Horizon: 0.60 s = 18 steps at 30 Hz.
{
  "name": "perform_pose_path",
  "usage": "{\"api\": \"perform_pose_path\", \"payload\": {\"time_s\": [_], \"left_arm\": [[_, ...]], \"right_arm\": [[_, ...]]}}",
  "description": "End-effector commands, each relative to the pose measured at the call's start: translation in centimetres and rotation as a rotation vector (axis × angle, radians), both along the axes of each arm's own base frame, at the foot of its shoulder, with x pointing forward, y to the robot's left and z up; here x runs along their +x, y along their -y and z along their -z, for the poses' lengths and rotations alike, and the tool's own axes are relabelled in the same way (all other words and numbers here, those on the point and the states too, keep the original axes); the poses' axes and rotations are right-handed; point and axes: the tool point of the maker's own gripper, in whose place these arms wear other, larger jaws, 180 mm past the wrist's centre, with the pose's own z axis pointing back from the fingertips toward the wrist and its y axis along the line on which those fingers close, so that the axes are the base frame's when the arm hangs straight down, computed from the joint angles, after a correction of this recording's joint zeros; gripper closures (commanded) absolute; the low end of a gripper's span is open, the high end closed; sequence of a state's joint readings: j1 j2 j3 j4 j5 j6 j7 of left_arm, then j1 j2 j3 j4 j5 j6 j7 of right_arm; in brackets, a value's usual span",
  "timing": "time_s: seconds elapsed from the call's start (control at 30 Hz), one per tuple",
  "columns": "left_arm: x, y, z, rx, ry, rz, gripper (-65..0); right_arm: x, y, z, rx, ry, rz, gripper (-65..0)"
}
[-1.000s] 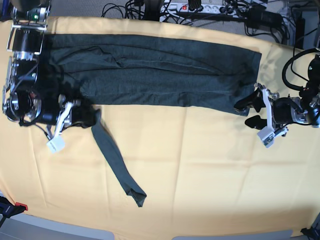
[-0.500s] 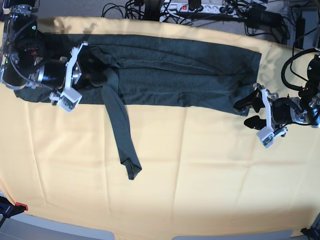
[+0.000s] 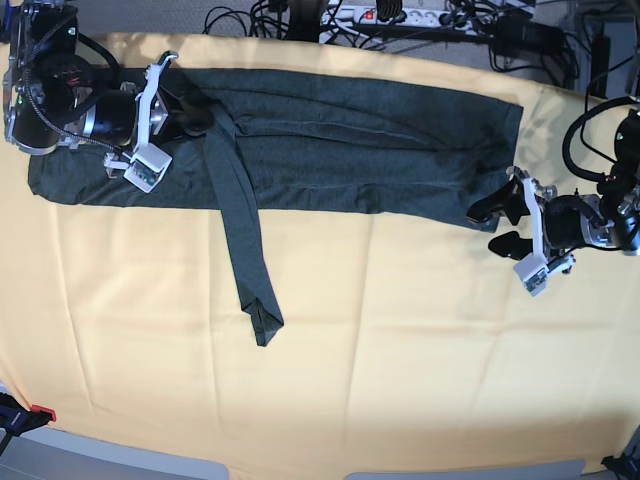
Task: Fold the T-shirt properly
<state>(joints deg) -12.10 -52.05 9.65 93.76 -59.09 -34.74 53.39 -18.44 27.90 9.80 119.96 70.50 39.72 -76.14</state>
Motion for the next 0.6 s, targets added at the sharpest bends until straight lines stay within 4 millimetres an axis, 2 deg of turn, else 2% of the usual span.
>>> {"api": "perform_pose_path", "payload": {"time_s": [0.0,0.07,0.1,0.13,0.27,0.33,0.47,0.57], "left_arm": [[0.8,-0.2,-1.7,-0.013,0.047,-0.002,-38.8],[0.8,-0.2,-1.7,-0.013,0.047,-0.002,-38.8],[0.8,-0.2,-1.7,-0.013,0.047,-0.002,-38.8],[0.8,-0.3,-1.7,-0.011,0.048,-0.003,-38.8],[0.8,-0.3,-1.6,-0.006,0.044,-0.002,-38.8],[0.8,-0.5,-1.4,0.008,0.043,-0.003,-38.8],[1.3,-1.2,-1.5,0.031,0.059,-0.036,-38.8],[1.5,-1.1,-1.9,0.014,0.074,-0.040,-38.8]], "right_arm": [[0.3,0.0,-0.8,0.003,0.033,-0.010,-13.2],[0.5,0.2,-0.9,-0.006,0.040,-0.012,-32.1],[0.7,0.2,-1.4,0.000,0.054,-0.021,-38.6],[1.1,0.1,-2.3,0.008,0.085,-0.031,-41.5],[3.6,0.0,-8.2,0.069,0.294,-0.030,-41.6],[4.9,0.9,-9.9,0.088,0.376,0.028,-41.6],[7.3,1.9,-10.5,0.110,0.472,0.132,-41.6],[10.0,2.6,-9.2,0.124,0.449,0.230,-41.6]]}}
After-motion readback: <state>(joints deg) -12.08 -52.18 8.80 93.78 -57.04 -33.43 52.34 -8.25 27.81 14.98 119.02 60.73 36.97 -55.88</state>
